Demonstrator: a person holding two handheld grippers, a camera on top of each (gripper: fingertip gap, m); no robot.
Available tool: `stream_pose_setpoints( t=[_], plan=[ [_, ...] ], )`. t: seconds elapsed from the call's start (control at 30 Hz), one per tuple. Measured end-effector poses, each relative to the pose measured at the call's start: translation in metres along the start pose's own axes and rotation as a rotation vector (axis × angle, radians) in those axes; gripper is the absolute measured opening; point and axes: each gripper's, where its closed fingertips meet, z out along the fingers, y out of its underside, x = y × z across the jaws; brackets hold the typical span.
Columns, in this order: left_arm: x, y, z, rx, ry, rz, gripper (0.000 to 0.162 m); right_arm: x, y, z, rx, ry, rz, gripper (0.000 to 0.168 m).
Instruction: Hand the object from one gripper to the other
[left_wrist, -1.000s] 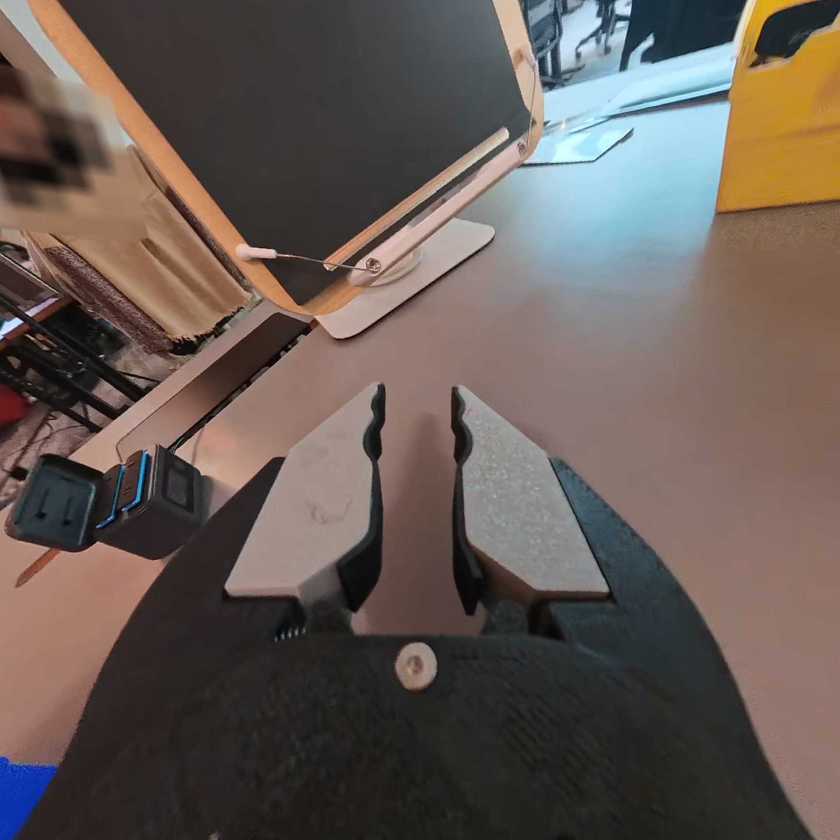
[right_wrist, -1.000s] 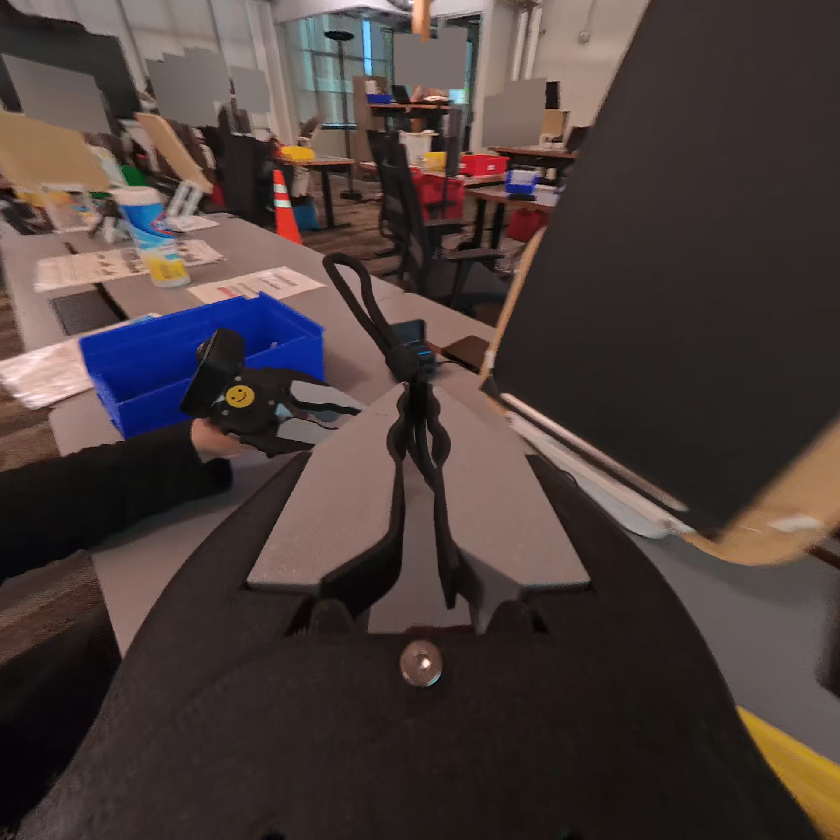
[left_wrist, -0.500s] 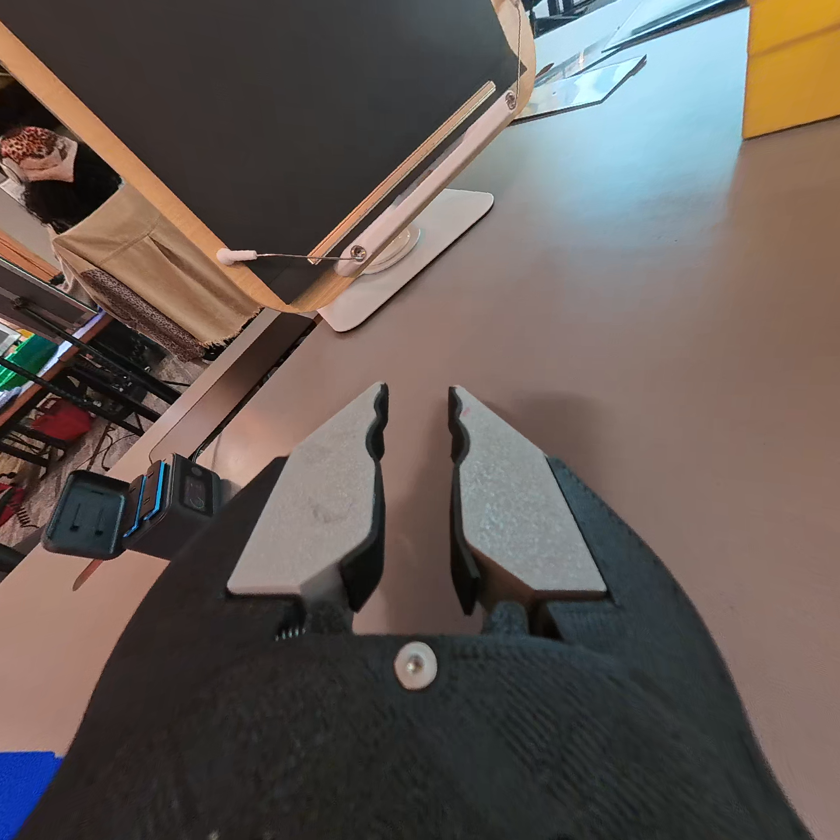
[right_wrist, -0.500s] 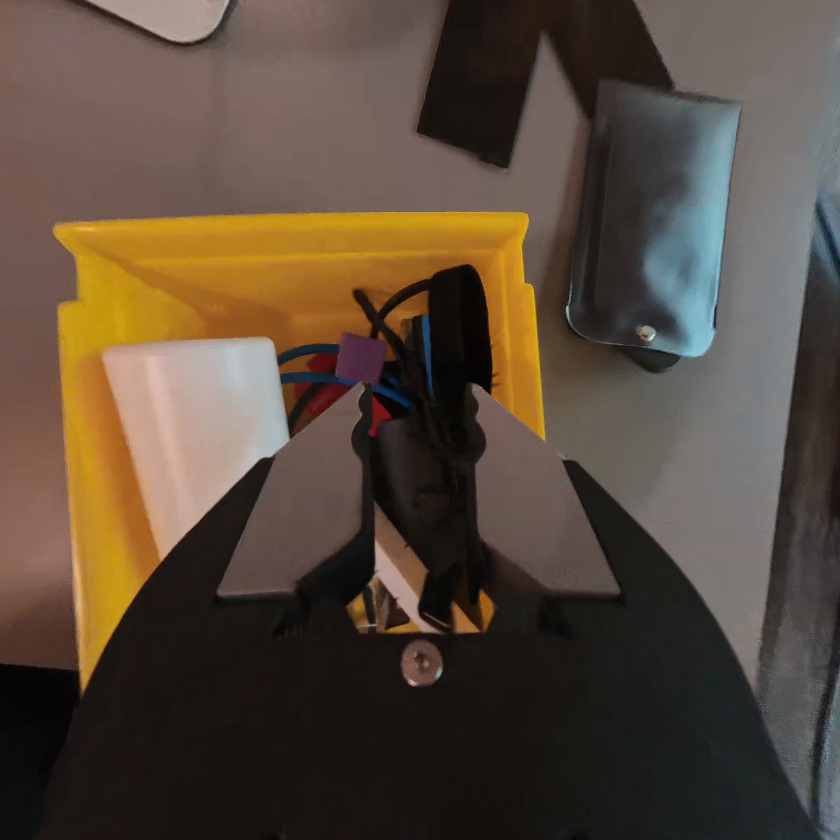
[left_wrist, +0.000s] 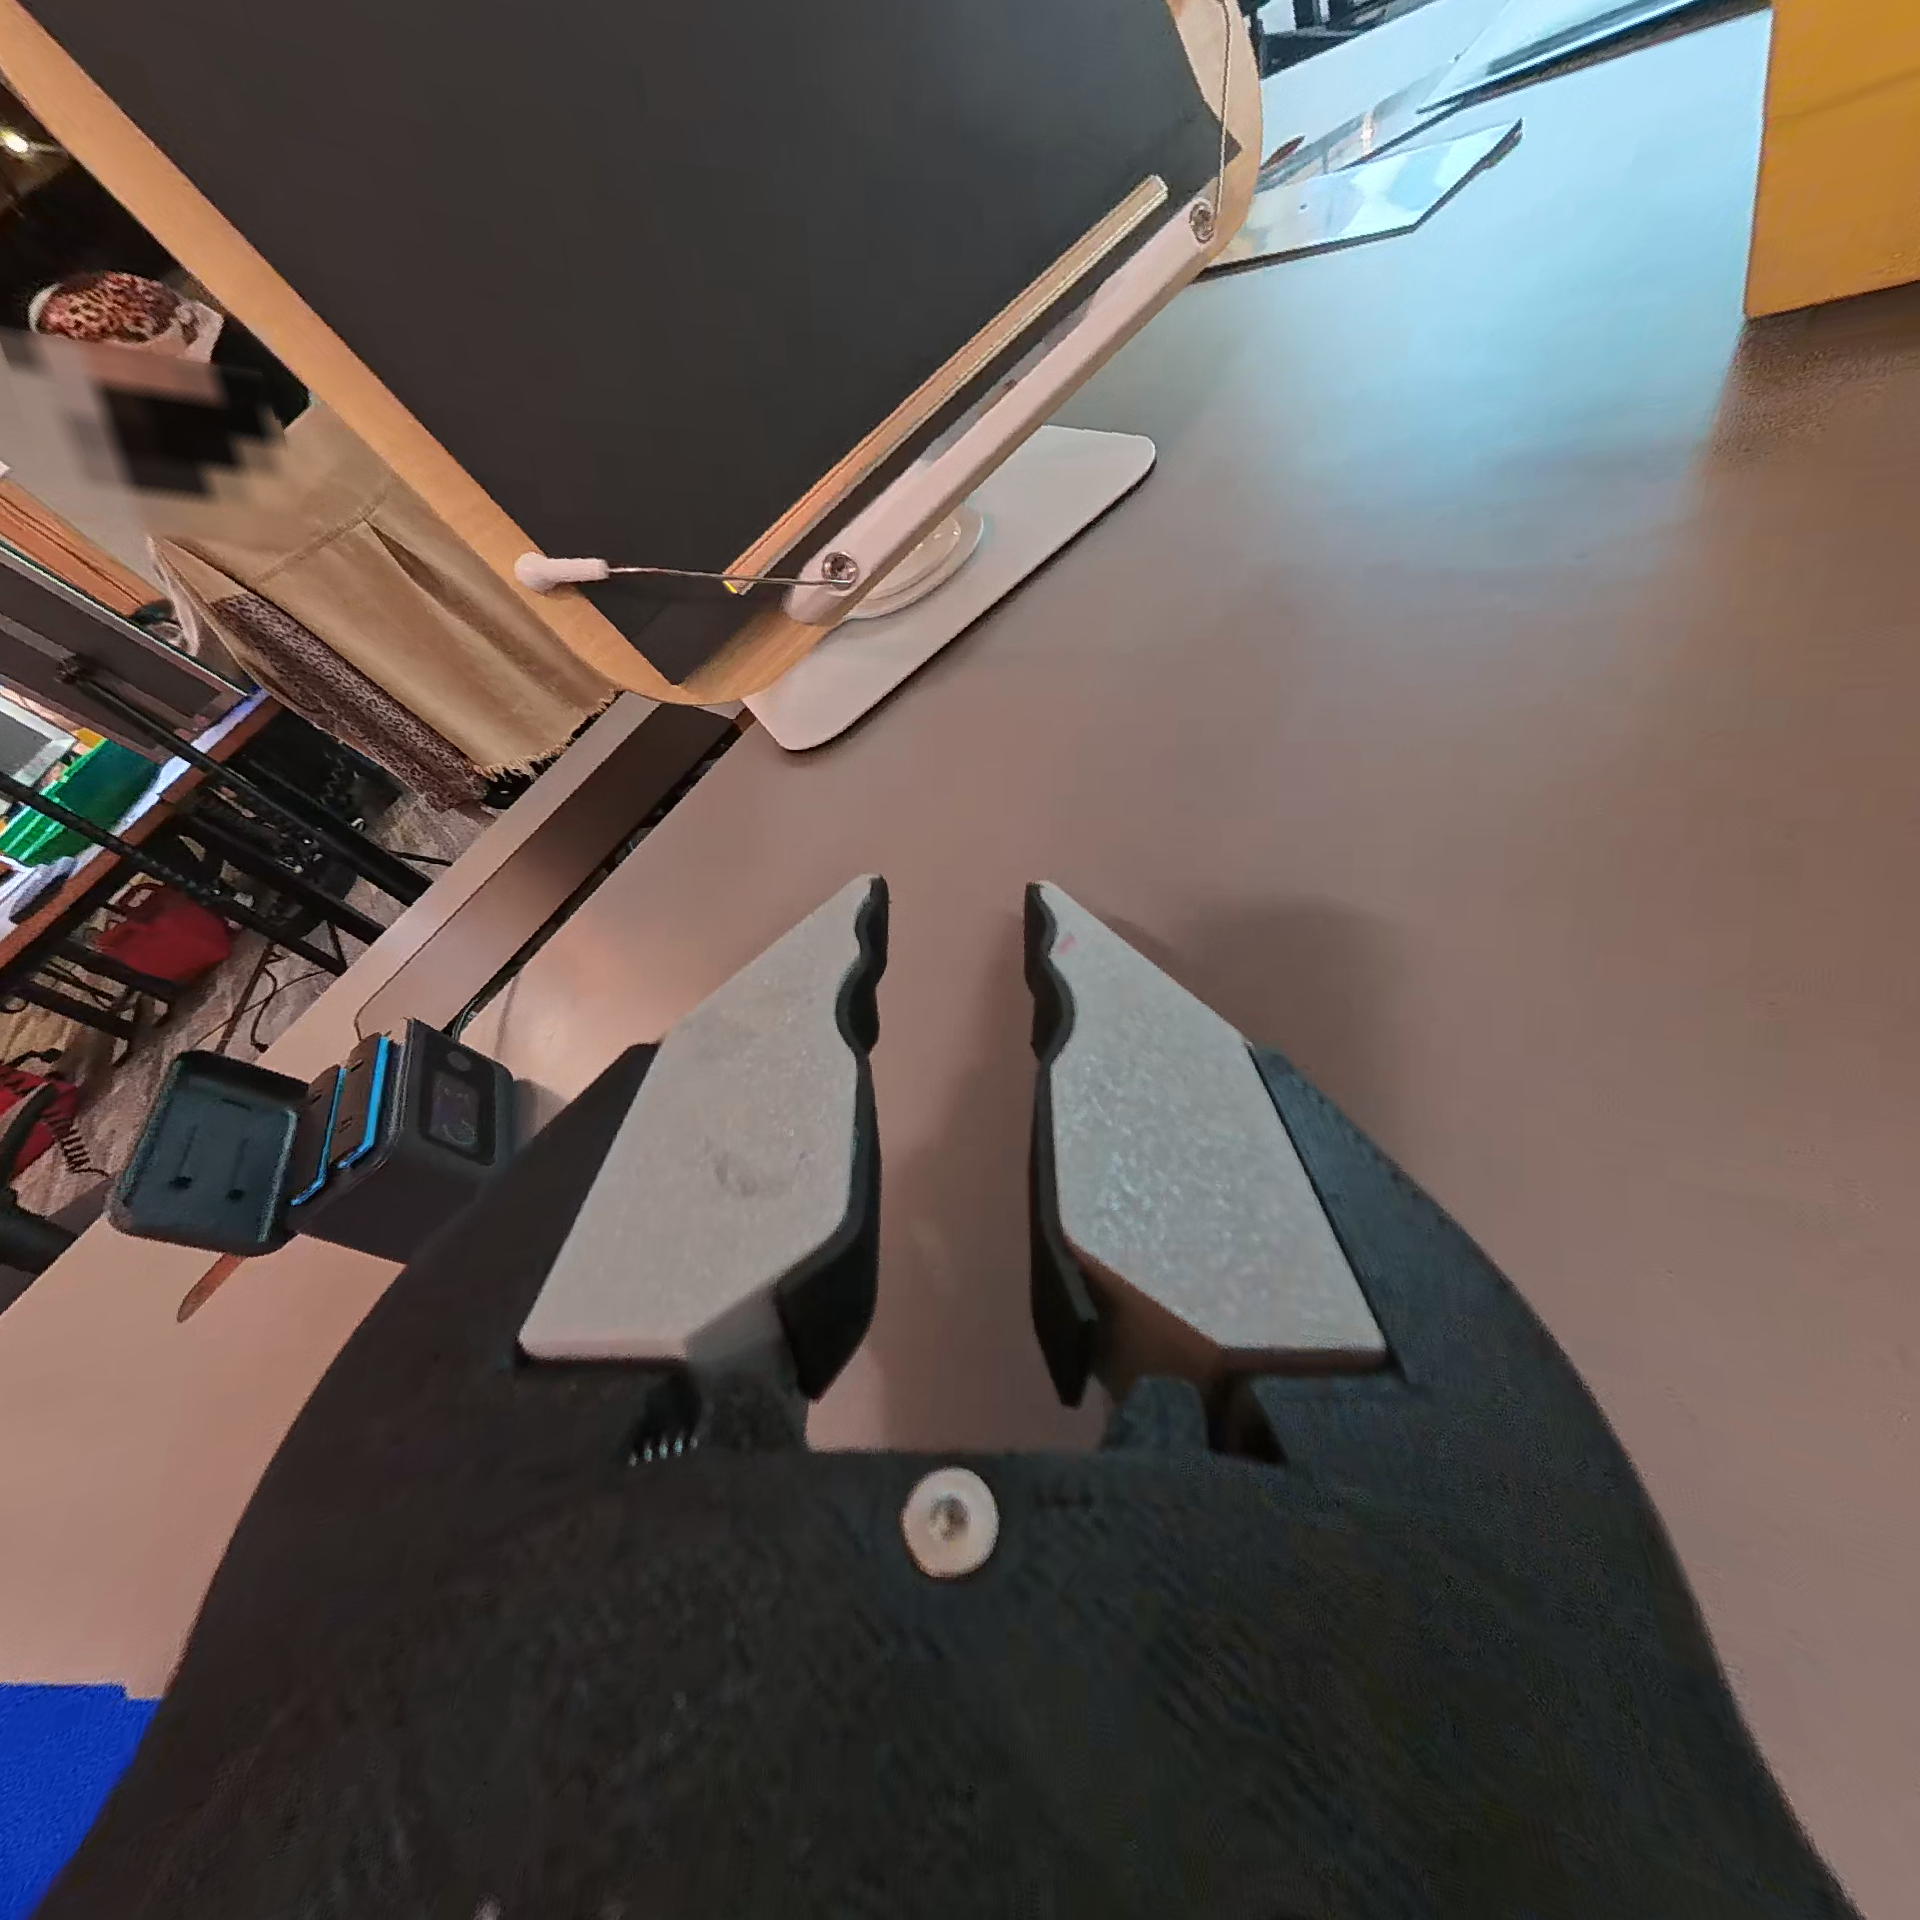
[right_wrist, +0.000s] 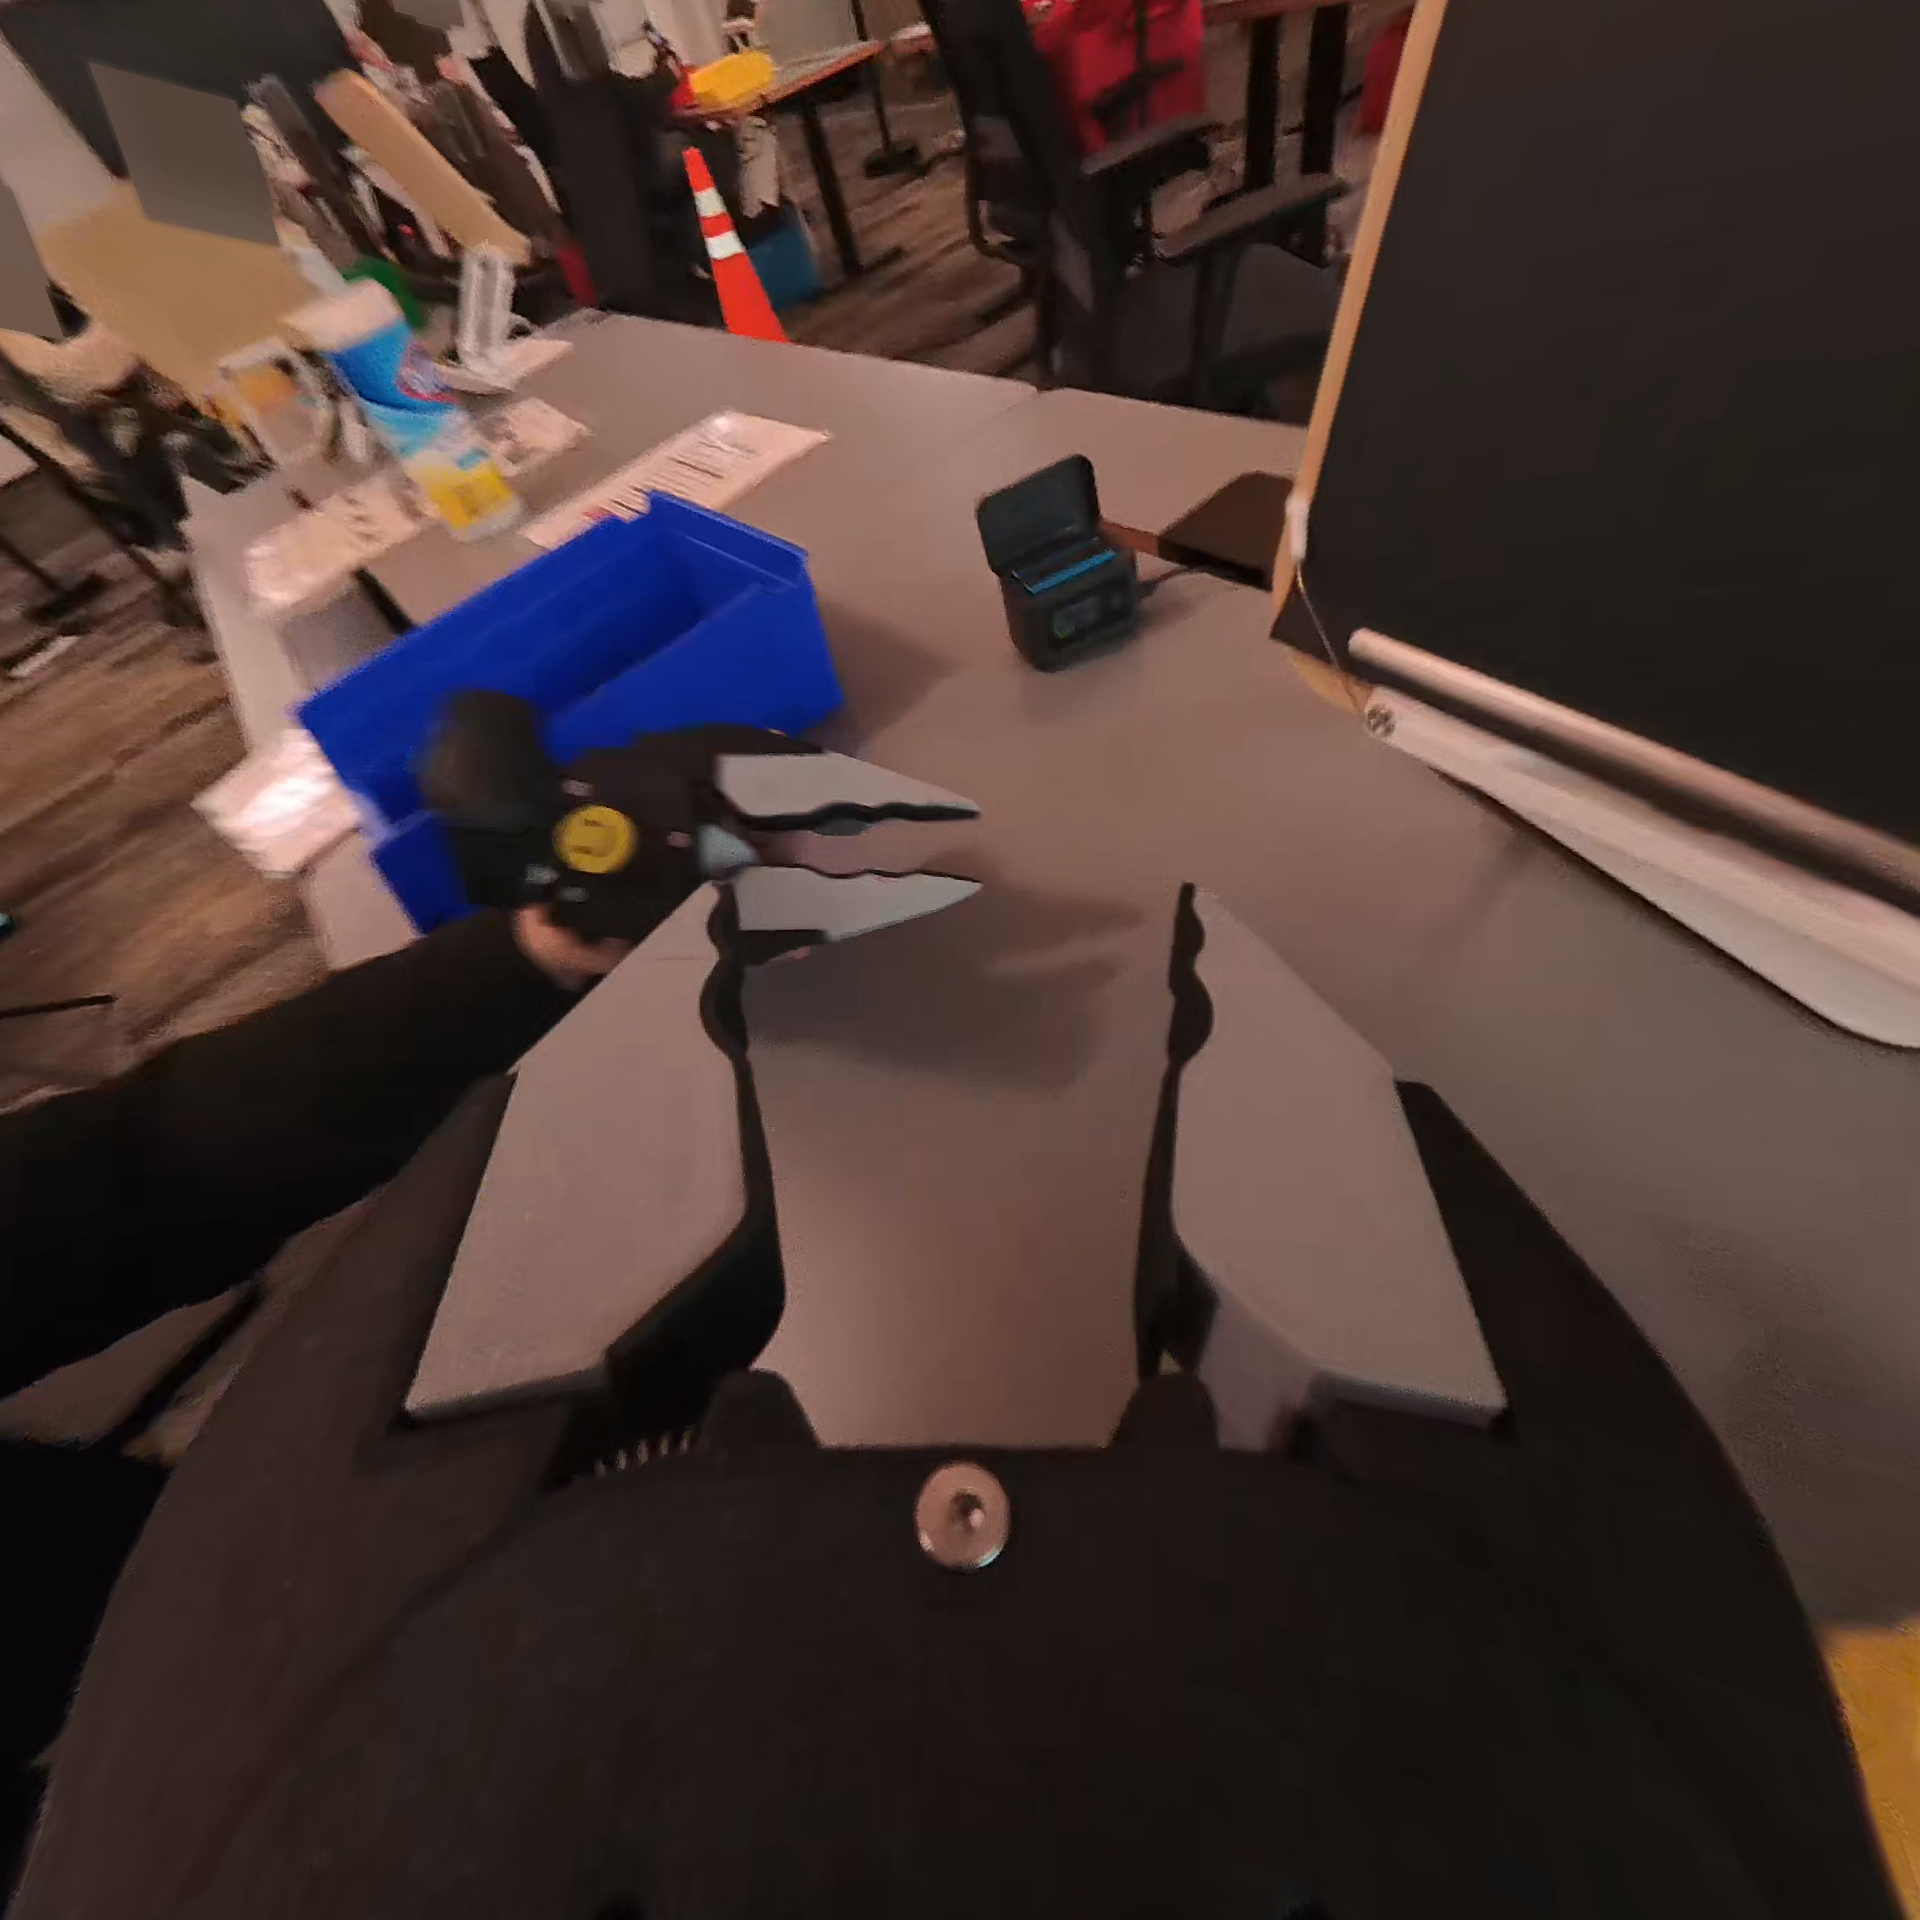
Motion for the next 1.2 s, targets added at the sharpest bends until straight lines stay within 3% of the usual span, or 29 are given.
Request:
stream_pose_setpoints(
  t=[0.13, 0.23, 0.3, 0.4, 0.53, 0.67, 0.8, 0.97, 1.07, 1.2],
  plan=[
    [0.000, 0.001, 0.000, -0.005, 0.003, -0.003, 0.023, 0.028, 0.066, 0.091, -0.076, 0.045, -0.005, 0.080],
    [0.003, -0.001, 0.000, -0.002, 0.017, 0.003, 0.020, 0.040, 0.082, 0.126, -0.055, 0.074, -0.048, 0.081],
    [0.006, -0.002, 0.000, -0.004, 0.032, -0.001, 0.018, 0.047, 0.085, 0.137, -0.043, 0.118, -0.107, 0.080],
    [0.008, 0.000, 0.003, -0.011, 0.038, -0.015, 0.013, 0.036, 0.087, 0.146, -0.032, 0.058, -0.106, 0.076],
    [0.008, 0.006, 0.004, -0.045, 0.039, -0.003, 0.019, 0.033, 0.095, 0.149, -0.069, 0.028, -0.093, 0.081],
    [0.000, -0.010, -0.004, -0.011, -0.011, -0.081, 0.023, 0.030, 0.094, 0.144, -0.054, -0.020, -0.073, 0.080],
    [0.013, -0.057, -0.053, 0.073, 0.098, -0.104, 0.027, 0.028, 0.095, 0.141, -0.052, -0.043, -0.071, 0.078],
    [0.000, -0.097, -0.160, 0.181, 0.317, -0.106, 0.033, 0.021, 0.101, 0.139, -0.076, -0.074, -0.070, 0.077],
    [-0.045, -0.070, -0.203, 0.105, 0.293, -0.072, 0.029, 0.017, 0.104, 0.141, -0.094, -0.085, -0.076, 0.077],
    [-0.067, 0.023, -0.244, -0.196, 0.457, -0.013, 0.032, 0.014, 0.108, 0.143, -0.119, -0.083, -0.100, 0.077]
  ],
)
